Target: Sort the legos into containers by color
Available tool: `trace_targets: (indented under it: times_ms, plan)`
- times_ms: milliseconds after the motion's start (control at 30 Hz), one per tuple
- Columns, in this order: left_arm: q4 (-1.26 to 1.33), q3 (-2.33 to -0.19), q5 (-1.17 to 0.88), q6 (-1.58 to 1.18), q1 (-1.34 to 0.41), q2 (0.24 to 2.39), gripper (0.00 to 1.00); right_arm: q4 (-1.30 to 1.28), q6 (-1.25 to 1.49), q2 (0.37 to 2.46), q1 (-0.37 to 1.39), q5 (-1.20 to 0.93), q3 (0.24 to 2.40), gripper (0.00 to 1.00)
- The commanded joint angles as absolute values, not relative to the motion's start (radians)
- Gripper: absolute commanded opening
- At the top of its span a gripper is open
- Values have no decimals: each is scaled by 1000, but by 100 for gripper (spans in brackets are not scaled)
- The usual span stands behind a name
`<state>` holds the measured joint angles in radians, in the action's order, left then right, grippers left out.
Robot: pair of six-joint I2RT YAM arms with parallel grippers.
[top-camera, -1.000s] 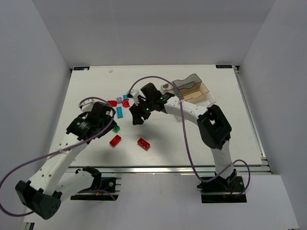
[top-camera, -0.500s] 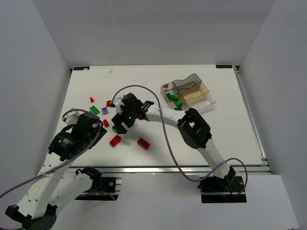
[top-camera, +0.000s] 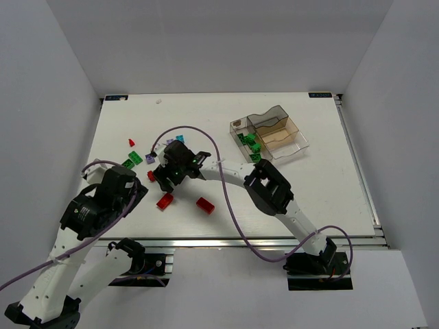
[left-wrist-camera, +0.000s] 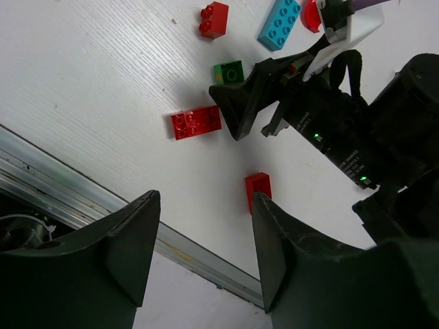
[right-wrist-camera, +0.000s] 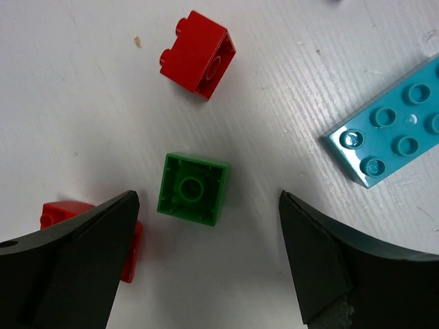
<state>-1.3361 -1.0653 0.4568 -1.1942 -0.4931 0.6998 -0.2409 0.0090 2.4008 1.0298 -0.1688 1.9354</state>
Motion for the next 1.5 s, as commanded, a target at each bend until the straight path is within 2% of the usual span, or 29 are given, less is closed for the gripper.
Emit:
trace_targets:
  times_ms: [0, 167, 367, 567, 633, 667, 700, 933, 1133, 1300, 1467]
  plan:
    - [-1397, -1100, 483, -1219, -495, 677, 66, -190, 29, 2434, 1043, -85, 1976, 86]
    - [-1413, -1092, 485, -1236, -495, 658, 66, -152, 15, 2442, 1052, -5, 1953, 76]
    - [-1413, -1092, 492, -1250, -495, 646, 65, -118, -29, 2430, 1051, 11, 1921, 56]
    - [-1398, -1062, 505, -1275, -495, 621, 65, -51, -60, 2332, 1031, -135, 1777, 26]
    - [-1385, -1040, 508, -1281, -495, 614, 65, -35, -64, 2298, 1013, -175, 1729, 20]
    - [-1372, -1031, 509, -1281, -495, 609, 65, -25, -63, 2260, 1009, -198, 1680, 3]
    - [-1364, -1023, 512, -1281, -495, 606, 65, -20, -64, 2238, 996, -204, 1655, 0]
    - [-1244, -936, 522, -1276, -506, 630, 65, -46, -80, 1984, 895, -328, 1479, 0]
    - [-1097, -844, 525, -1226, -506, 698, 70, -230, -150, 1792, 763, -437, 1445, 0]
    - [-1002, -813, 561, -1174, -495, 779, 81, -353, -134, 1692, 623, -401, 1424, 0]
    - [-953, -873, 614, -1106, -486, 938, 88, -411, -139, 1684, 512, -238, 1449, 0]
